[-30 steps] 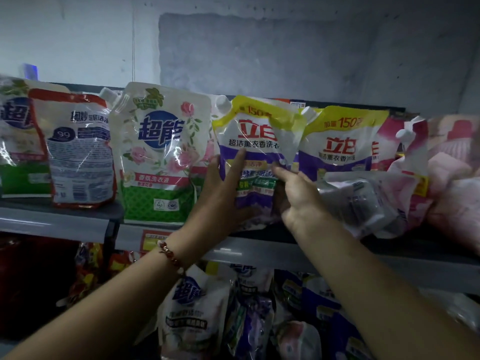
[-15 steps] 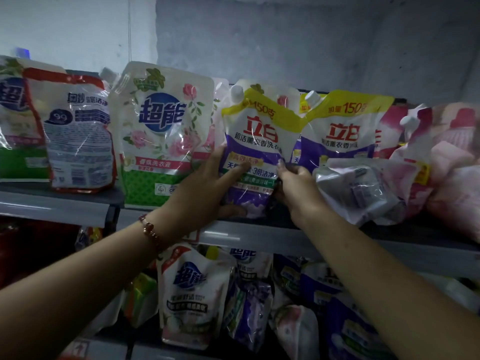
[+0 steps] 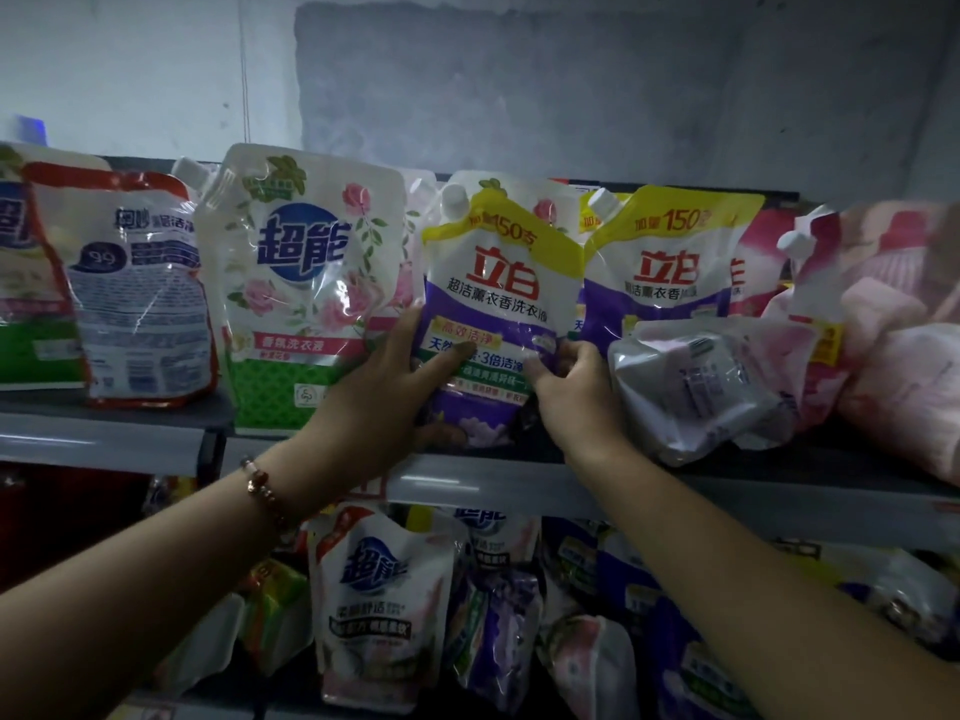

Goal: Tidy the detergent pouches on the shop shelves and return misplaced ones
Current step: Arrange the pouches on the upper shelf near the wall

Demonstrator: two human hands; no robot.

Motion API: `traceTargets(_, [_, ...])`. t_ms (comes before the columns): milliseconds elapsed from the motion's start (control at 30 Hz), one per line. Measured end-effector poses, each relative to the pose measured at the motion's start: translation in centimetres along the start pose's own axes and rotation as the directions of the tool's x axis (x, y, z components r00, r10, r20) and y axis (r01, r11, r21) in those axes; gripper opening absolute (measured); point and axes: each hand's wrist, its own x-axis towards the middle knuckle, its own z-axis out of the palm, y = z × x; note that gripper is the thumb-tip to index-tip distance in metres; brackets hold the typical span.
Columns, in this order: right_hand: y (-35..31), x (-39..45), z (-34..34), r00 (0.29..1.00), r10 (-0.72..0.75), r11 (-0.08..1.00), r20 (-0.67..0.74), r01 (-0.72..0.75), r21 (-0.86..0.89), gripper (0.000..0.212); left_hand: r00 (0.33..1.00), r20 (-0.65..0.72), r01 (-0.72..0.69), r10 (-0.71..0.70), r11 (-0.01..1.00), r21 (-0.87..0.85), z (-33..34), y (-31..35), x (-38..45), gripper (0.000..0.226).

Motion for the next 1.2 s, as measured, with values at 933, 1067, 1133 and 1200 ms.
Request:
traceTargets(933, [-7.3, -8.4, -4.3, 0.94, -0.04, 0.361, 0.338, 0.329, -0.872, 0.077, 0.99, -0.011, -0.142, 0.142, 0.989, -0.037, -3.7, 2.3, -1.6, 0.084])
traceTargets(1067, [-8.0, -10.1, -7.2, 0.967, -0.026, 0.279, 0.255, 0.252, -0.926, 0.079, 0.98, 0.046, -0.189, 0.194, 0.978, -0.093, -4.1, 4.7, -1.0, 0.078])
traceTargets(1133, [-8.5, -10.7, -9.1, 0.977, -0.012, 0.249, 0.213, 0.209, -0.946, 0.078, 0.971, 0.035, -0.231, 0.236, 0.967, -0.104, -4.3, 6.4, -0.7, 0.078])
traceTargets(1200, [-9.0, -11.3, -11.0, 0.983, 0.025, 0.234, 0.184, 0.174, -0.957, 0.076, 0.956, 0.032, -0.288, 0.293, 0.952, -0.102, -4.7, 8.2, -0.3, 0.079])
